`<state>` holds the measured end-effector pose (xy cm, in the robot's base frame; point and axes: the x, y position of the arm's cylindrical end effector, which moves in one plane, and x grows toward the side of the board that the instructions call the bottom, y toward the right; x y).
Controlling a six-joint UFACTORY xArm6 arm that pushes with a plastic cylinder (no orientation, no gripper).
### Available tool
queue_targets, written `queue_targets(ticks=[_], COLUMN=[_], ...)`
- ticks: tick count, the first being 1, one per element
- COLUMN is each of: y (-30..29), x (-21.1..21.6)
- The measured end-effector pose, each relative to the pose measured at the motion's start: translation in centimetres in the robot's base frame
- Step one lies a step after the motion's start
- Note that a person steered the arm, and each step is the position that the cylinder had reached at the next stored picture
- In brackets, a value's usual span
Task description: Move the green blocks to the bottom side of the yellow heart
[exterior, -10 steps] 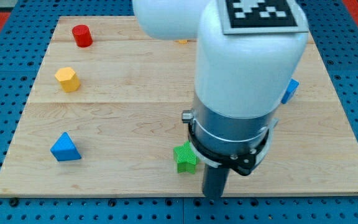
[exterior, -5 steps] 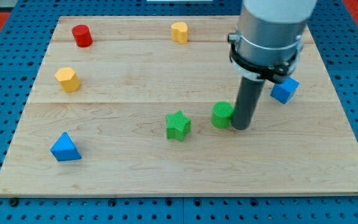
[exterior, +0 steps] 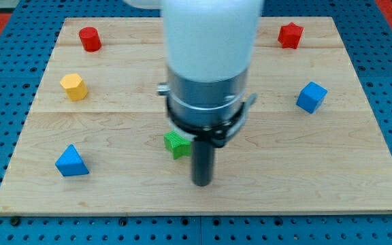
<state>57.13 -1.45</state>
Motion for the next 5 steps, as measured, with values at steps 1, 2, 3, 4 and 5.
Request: queue_targets(ticks=[1,2,3,4,5], y=[-1.3,-2.7,-2.5,-1.3,6.9], x=[-6.9,-10.9,-11.8,-10.0,-11.2])
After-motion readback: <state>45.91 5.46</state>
